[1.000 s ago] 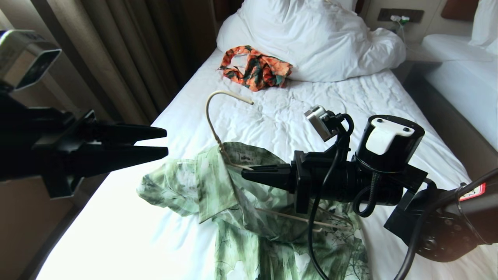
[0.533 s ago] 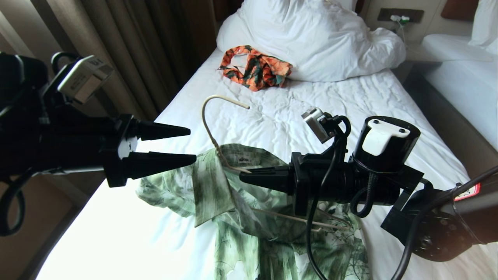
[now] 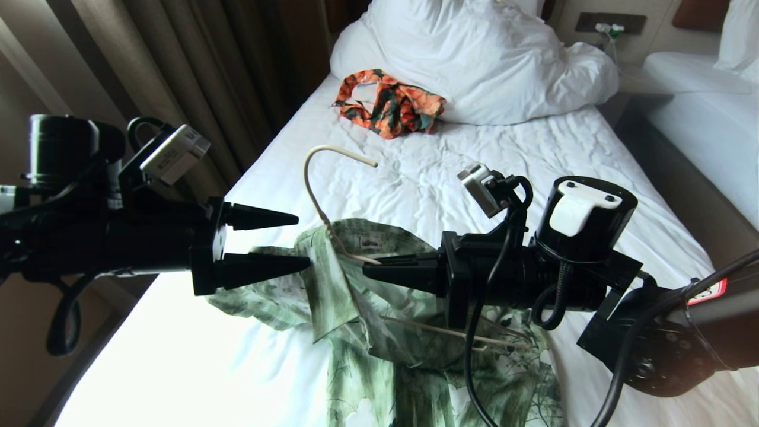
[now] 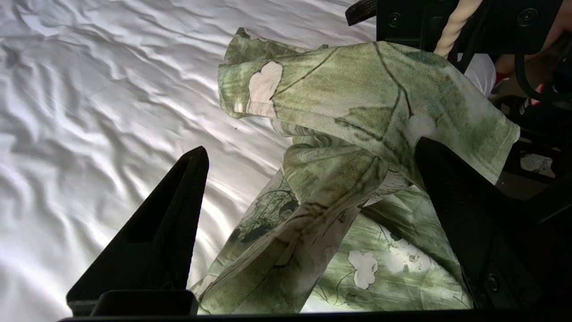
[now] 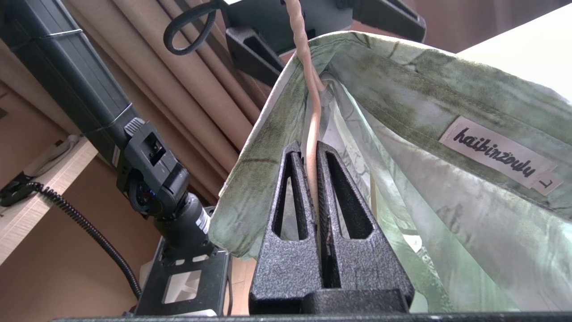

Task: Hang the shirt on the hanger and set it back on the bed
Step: Hook the other side of the shirt onto the hanger

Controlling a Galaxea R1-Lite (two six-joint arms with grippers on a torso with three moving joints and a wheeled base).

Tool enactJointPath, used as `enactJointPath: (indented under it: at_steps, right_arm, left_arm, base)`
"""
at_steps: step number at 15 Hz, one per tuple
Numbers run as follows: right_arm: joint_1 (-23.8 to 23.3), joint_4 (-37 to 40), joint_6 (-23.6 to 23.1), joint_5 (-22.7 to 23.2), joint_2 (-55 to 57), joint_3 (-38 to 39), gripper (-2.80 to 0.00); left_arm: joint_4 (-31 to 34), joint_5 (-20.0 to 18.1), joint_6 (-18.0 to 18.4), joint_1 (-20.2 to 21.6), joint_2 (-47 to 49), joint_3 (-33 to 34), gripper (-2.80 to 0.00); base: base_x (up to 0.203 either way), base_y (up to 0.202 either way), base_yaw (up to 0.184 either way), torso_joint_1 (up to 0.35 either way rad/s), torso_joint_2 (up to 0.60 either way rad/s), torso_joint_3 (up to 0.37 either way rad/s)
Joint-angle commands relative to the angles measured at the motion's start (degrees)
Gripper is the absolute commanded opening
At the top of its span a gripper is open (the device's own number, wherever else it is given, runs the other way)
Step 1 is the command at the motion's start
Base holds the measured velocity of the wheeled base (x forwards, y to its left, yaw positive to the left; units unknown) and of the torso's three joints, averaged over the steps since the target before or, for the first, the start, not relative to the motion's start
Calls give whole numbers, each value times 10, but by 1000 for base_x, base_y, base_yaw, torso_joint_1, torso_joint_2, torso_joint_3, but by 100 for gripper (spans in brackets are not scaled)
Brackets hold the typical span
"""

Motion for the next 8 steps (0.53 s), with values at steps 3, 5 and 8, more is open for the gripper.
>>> enactJointPath:
  at_steps: [3,5,8]
  right_arm:
    - [0,-3,1,8,3,0,-280]
    - [0,-3,0,15,6,0,-280]
    - [0,-4,1,14,4,-2,-280]
  left_arm:
    - [0,-2,1,-20,11,4,0]
    - [-1,-2,-2,-30,15,2,0]
    - [0,1,-21,-71,17,1,0]
  base:
    - [0,0,0,0,0,0]
    - [0,0,0,0,0,0]
    - [0,0,0,0,0,0]
